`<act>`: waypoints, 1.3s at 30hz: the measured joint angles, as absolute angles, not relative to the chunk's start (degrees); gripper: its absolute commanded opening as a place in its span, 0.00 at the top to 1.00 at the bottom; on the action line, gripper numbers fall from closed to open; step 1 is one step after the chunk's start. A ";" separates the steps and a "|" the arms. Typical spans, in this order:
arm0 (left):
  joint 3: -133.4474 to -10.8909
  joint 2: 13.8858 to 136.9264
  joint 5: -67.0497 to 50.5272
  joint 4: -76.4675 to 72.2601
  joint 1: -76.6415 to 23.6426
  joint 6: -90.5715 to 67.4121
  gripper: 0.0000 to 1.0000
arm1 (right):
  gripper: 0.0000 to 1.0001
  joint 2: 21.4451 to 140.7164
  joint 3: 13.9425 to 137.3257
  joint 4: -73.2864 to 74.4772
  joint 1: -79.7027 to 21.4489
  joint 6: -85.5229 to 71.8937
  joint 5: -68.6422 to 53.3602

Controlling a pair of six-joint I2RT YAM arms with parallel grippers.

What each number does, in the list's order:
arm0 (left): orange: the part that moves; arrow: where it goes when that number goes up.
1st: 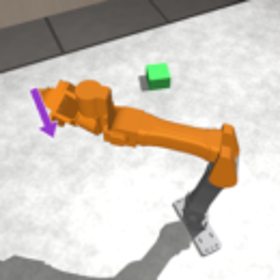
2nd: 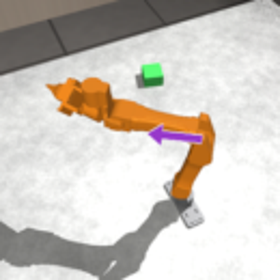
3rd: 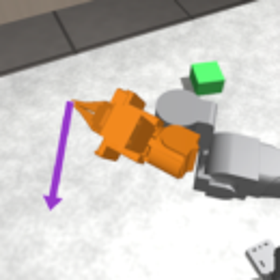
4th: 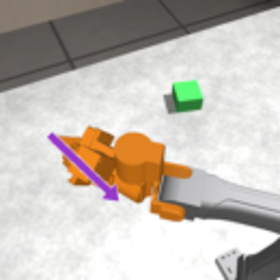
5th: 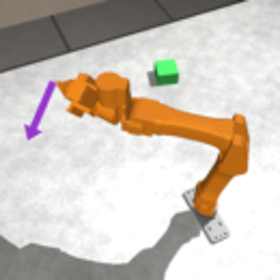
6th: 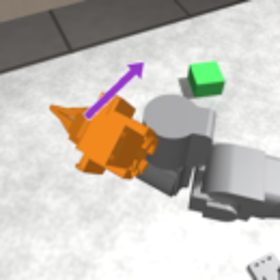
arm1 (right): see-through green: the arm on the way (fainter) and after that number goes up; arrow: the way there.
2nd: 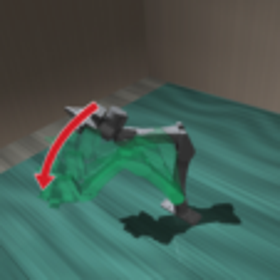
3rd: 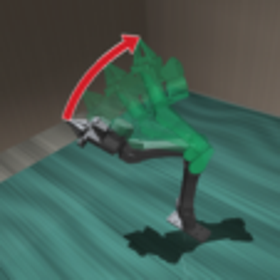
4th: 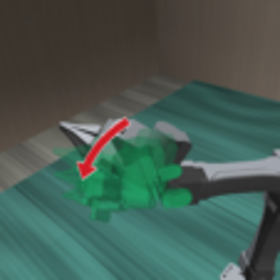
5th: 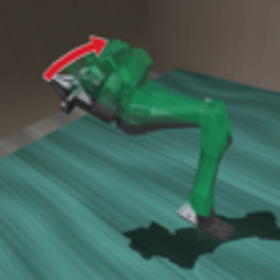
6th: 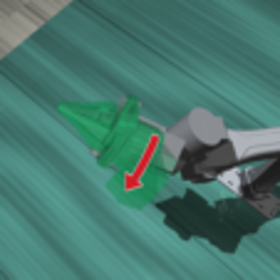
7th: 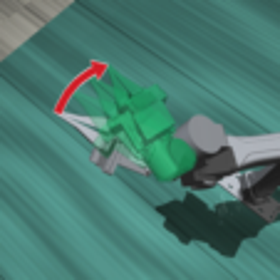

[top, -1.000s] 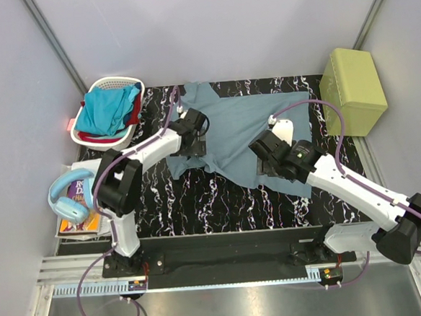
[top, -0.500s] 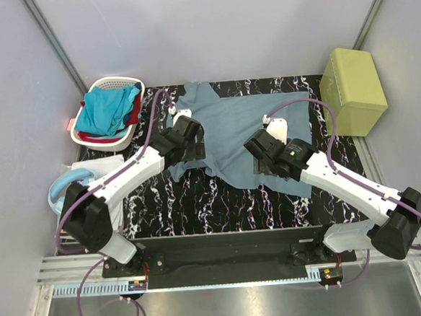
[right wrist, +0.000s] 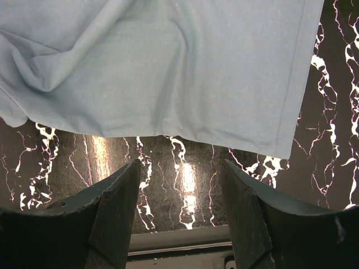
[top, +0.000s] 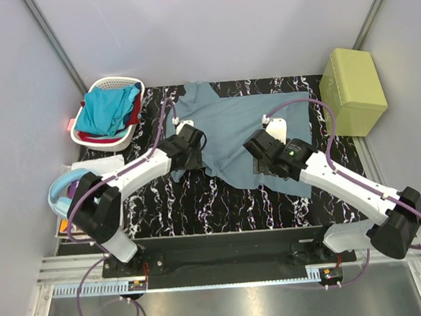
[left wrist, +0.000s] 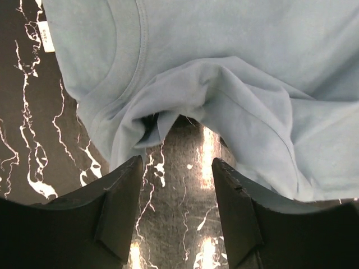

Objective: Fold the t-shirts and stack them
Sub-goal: Flatten out the tshirt

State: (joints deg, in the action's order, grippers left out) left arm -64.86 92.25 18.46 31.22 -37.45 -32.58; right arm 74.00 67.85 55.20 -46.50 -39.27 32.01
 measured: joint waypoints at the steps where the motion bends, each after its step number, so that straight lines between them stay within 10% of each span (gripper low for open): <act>1: -64.86 92.62 18.33 30.89 -37.21 -32.56 0.44 | 0.34 74.00 67.85 55.22 -46.50 -39.27 32.01; 11: -64.84 95.18 17.74 28.05 -34.81 -30.83 0.48 | 0.34 73.97 67.83 55.46 -46.50 -39.38 32.03; 24: -64.84 96.03 15.86 26.83 -34.54 -30.04 0.99 | 0.39 74.00 67.83 55.61 -46.50 -39.51 32.12; 39: -57.19 69.69 15.49 35.57 -38.02 -34.20 1.00 | 0.37 75.44 67.85 55.86 -46.50 -41.78 32.38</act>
